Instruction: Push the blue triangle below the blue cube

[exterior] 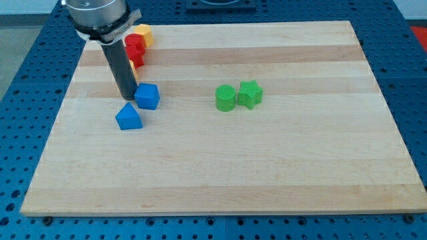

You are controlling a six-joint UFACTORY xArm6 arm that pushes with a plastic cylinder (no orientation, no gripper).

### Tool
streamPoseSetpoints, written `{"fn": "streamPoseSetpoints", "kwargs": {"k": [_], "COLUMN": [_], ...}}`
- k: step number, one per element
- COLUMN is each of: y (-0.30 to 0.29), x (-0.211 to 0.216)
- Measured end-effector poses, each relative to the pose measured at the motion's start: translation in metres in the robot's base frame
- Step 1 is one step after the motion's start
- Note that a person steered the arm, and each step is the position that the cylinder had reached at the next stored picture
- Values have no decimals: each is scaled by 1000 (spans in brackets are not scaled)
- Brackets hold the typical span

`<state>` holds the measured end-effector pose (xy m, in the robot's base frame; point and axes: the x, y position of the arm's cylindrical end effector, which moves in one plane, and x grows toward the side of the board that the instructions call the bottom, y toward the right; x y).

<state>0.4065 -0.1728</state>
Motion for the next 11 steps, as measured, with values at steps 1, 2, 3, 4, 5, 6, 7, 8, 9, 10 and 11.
{"fn": "streamPoseSetpoints", "kwargs": {"k": [1, 2, 3, 4, 5, 6, 7, 8, 9, 10, 11], "y": [9, 40, 65, 15, -29, -42, -43, -21, 8, 18, 20], "x": [5, 7, 7, 6, 12, 17, 57, 57, 40, 53, 79]}}
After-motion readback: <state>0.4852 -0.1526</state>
